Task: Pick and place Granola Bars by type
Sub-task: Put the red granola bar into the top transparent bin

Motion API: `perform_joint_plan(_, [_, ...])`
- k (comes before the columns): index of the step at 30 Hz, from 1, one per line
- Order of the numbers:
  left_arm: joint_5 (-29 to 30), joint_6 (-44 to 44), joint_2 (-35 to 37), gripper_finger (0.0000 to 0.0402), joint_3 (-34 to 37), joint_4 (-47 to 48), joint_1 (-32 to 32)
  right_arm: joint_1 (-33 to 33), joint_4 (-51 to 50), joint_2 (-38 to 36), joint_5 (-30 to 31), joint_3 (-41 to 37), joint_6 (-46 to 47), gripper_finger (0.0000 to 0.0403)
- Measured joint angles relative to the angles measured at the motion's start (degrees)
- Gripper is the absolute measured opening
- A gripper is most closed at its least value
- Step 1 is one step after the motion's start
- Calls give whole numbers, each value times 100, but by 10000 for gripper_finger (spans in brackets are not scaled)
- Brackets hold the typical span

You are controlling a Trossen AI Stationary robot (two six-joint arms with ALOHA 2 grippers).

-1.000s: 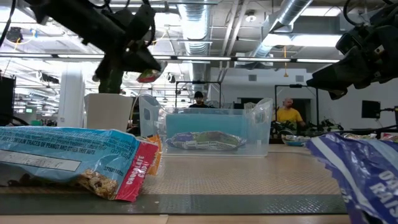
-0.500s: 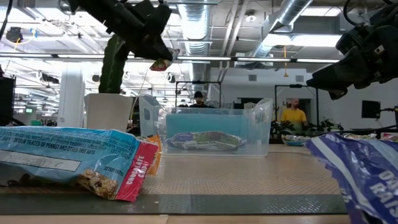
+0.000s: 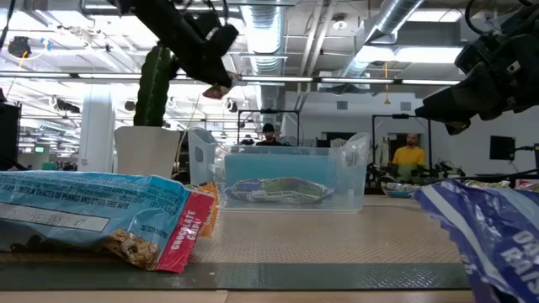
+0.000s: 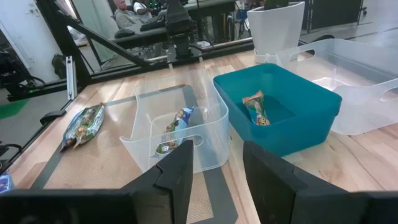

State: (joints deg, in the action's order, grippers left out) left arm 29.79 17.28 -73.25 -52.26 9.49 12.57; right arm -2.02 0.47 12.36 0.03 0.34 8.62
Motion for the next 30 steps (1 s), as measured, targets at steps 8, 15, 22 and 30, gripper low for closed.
perform_joint_plan(8, [-583,-826,-903,53,-872,289,287,0,0,0,-2,2,0,133])
perform_joint_plan(15, [-1058,-1474,-1744,53,-1808,697,601,-2,-2,2,-2,0,0,134])
perform_joint_plan(22, [-1658,-1581,-2469,53,-2389,1176,1018,-1,-2,1,-2,1,0,134])
perform_joint_plan(30, [-2208,-1265,-2921,53,-2501,1259,1537,-2,-2,0,-2,0,0,132])
